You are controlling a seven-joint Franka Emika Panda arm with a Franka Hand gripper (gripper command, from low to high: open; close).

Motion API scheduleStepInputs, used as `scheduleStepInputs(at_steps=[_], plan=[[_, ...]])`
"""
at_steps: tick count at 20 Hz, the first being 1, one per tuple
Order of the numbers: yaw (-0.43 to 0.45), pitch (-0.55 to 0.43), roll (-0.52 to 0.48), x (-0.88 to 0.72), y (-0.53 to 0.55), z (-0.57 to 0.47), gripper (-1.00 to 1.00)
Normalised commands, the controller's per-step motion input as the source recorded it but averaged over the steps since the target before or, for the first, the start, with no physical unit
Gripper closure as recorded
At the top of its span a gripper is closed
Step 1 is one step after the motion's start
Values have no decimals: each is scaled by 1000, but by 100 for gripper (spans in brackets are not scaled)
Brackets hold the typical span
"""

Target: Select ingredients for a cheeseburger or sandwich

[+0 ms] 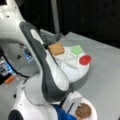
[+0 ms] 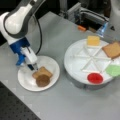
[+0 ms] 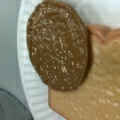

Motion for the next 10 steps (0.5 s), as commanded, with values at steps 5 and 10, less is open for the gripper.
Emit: scheduleStepInputs(at_steps=[5, 10], plan=[[-8, 26, -310, -341, 201, 206, -100], [-77, 136, -428, -368, 279, 298, -100]])
